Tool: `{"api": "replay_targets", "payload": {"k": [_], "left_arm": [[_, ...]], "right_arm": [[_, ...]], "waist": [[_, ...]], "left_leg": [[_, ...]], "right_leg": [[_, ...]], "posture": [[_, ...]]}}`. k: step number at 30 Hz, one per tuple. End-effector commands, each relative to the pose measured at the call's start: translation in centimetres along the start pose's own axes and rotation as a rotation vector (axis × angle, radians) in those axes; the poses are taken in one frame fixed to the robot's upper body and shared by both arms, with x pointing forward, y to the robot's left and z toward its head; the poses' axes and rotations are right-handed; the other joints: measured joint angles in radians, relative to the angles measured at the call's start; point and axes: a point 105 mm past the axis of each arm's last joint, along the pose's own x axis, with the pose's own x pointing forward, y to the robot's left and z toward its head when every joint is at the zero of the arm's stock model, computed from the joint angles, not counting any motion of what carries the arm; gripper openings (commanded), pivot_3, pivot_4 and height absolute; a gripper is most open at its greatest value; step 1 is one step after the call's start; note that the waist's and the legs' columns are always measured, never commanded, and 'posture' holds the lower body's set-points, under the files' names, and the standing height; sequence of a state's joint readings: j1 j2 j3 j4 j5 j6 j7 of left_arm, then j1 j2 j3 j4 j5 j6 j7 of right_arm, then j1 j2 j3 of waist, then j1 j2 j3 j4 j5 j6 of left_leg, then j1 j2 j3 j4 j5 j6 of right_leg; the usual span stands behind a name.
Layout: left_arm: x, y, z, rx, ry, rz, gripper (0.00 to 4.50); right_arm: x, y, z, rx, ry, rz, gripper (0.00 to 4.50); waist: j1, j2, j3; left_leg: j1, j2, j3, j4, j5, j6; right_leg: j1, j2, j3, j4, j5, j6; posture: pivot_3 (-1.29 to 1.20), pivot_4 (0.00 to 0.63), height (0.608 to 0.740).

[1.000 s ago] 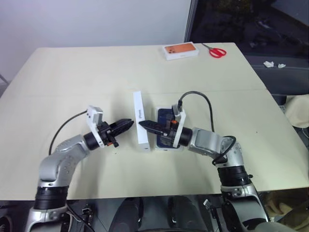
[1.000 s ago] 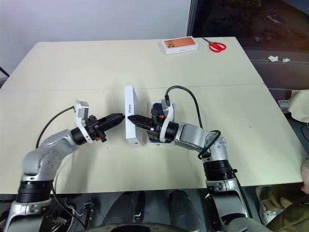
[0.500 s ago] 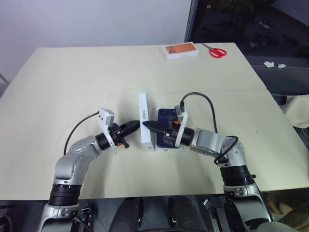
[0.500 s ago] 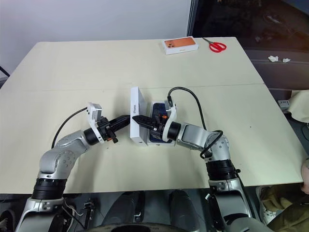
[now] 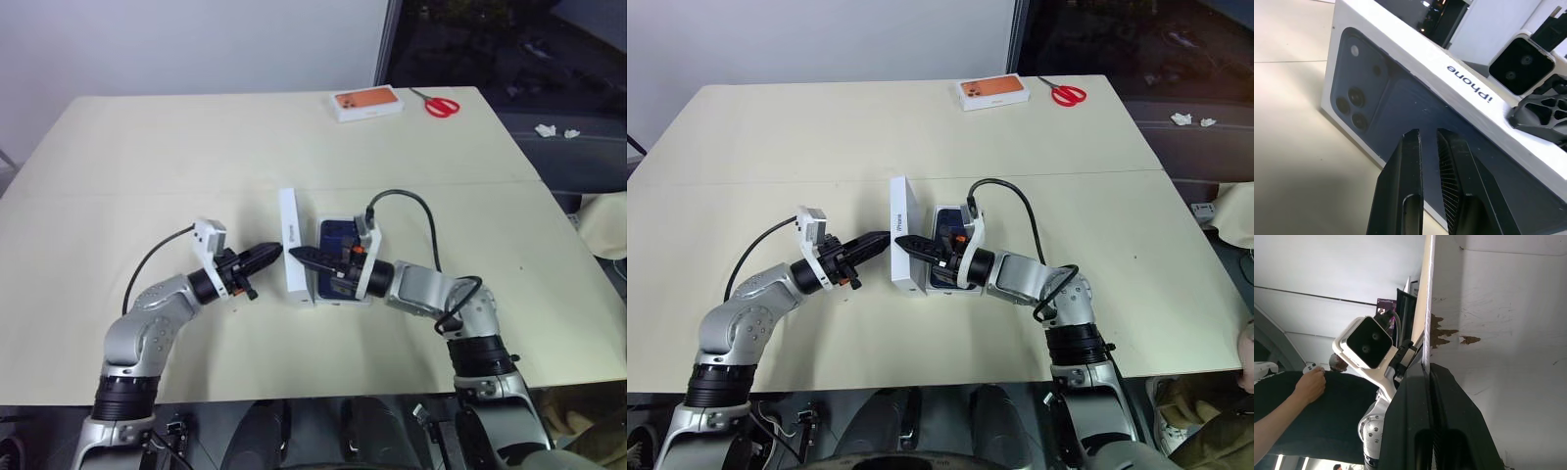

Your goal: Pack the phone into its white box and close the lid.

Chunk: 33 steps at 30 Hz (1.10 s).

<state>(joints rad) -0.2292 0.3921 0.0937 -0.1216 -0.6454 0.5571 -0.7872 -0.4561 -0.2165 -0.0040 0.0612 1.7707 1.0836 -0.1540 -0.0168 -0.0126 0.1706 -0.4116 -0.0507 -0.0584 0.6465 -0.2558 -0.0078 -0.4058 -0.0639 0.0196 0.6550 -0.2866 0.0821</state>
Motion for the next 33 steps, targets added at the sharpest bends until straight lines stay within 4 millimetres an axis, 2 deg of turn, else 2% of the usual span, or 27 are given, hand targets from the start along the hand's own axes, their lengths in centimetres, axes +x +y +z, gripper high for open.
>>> {"api": "replay_targets", "payload": {"k": [1, 6, 19, 27, 33], "left_arm": [[0.00, -0.70, 0.80, 0.021, -0.026, -0.025, 0.58], [0.10, -0.82, 0.84, 0.017, -0.026, -0.028, 0.58], [0.31, -1.00, 0.75, 0.011, -0.025, -0.034, 0.58], [0.30, -0.91, 0.94, 0.011, -0.028, -0.030, 0.58], [0.43, -0.93, 0.98, 0.010, -0.029, -0.032, 0.58]], "right_arm": [[-0.03, 0.01, -0.23, 0.008, -0.006, 0.006, 0.58], [0.03, -0.45, -0.24, 0.059, -0.020, 0.014, 0.58], [-0.18, -0.02, -0.06, 0.061, -0.036, 0.024, 0.58], [-0.13, 0.24, -0.29, -0.090, 0.014, -0.017, 0.58], [-0.18, 0.01, -0.23, -0.069, 0.020, -0.010, 0.58]], "waist": [[0.000, 0.000, 0.000], [0.000, 0.000, 0.000], [-0.001, 0.000, 0.000], [0.000, 0.000, 0.000], [0.000, 0.000, 0.000]], "left_leg": [[0.000, 0.000, 0.000, 0.000, 0.000, 0.000], [0.000, 0.000, 0.000, 0.000, 0.000, 0.000], [0.000, 0.000, 0.000, 0.000, 0.000, 0.000], [0.000, 0.000, 0.000, 0.000, 0.000, 0.000], [0.000, 0.000, 0.000, 0.000, 0.000, 0.000]], "right_leg": [[0.000, 0.000, 0.000, 0.000, 0.000, 0.000], [0.000, 0.000, 0.000, 0.000, 0.000, 0.000], [0.000, 0.000, 0.000, 0.000, 0.000, 0.000], [0.000, 0.000, 0.000, 0.000, 0.000, 0.000], [0.000, 0.000, 0.000, 0.000, 0.000, 0.000]], "posture": [[0.00, 0.150, 0.740], [0.00, 0.150, 0.740], [0.00, 0.150, 0.740], [0.00, 0.150, 0.740], [0.00, 0.150, 0.740]]}}
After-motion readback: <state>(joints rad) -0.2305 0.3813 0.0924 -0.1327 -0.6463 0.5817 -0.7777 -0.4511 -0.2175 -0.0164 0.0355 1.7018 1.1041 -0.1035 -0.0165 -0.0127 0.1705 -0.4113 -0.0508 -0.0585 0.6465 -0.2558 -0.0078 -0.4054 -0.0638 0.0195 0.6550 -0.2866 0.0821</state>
